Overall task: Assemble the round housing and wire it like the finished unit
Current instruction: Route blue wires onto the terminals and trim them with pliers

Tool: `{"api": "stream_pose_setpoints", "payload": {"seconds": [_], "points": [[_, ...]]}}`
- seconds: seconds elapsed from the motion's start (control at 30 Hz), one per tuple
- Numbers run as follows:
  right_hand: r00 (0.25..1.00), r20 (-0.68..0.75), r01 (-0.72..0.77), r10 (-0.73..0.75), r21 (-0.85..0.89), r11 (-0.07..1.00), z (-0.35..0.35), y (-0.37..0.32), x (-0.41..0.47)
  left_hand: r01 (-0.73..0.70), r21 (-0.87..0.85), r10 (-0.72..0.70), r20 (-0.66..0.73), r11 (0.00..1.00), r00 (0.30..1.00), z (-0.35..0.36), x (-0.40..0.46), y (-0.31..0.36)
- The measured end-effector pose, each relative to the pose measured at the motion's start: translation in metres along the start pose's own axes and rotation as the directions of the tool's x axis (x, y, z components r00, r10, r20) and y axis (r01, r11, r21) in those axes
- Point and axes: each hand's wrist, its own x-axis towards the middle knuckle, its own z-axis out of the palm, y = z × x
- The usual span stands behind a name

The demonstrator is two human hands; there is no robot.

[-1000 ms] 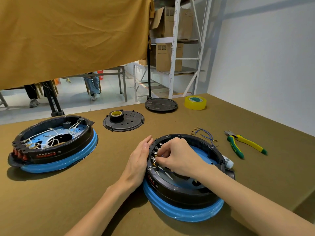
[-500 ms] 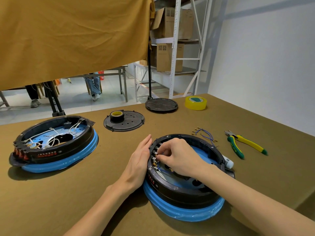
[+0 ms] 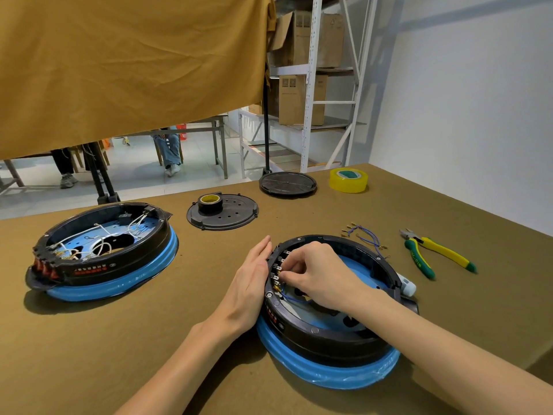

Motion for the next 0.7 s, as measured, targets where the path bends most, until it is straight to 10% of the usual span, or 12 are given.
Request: {"api": "stream_pose_setpoints", "payload": {"seconds": [0.3,0.53,0.7], "points": [[0.999,-0.017,-0.034,0.033,-0.022,0.999,-0.006,-0.006,-0.004,0.016,-0.085,-0.018,-0.02,0.996,1.0,-0.001,0.0,0.005],[0.917,-0.38,-0.074,0.126,0.149,0.986,-0.045,0.011,0.021,0.094,-0.235,-0.08,0.072,0.967,0.994,-0.009,0.006,0.003],[0.826,-0.42,-0.375,0.375,0.085,0.923,-0.078,0.091,0.047,0.034,-0.288,-0.058,-0.077,0.957,0.995,-0.009,0.011,0.003]]}}
